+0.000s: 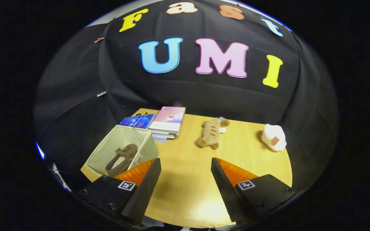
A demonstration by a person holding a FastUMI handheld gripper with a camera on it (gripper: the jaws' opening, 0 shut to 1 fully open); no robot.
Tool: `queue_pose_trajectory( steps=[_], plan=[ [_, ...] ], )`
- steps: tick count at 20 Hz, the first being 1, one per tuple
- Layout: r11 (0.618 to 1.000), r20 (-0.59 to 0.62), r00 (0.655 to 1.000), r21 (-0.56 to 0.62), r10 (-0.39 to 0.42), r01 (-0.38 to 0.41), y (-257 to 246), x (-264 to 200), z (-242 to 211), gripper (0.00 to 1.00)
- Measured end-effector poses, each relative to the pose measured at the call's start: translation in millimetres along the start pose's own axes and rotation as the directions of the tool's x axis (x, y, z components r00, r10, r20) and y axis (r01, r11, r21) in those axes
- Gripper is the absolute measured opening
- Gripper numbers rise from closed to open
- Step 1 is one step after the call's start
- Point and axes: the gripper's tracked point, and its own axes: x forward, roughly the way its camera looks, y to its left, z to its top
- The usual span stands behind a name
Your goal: Open the storage box then place both shoes into the box .Put the left shoe in first, then the right shoe, with the right side of both shoes facing outward in a uniform manner.
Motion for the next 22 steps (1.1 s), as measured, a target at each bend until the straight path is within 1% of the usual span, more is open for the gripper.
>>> queue_pose_trajectory(
  steps=[5,9,12,16,22],
  plan=[
    [0.999,0.132,0.990,0.016,-0.040,0.038,-60,-38,26,0.98],
    [0.998,0.243,0.969,0.045,-0.054,0.044,-98,-72,48,0.98],
    [0.996,0.300,0.950,0.055,-0.087,0.074,-128,-88,56,0.98],
    [0.990,0.334,0.932,0.077,-0.139,0.120,-160,-99,54,0.98],
    [0.980,0.301,0.935,0.128,-0.187,0.155,-198,-100,43,0.98]
  ],
)
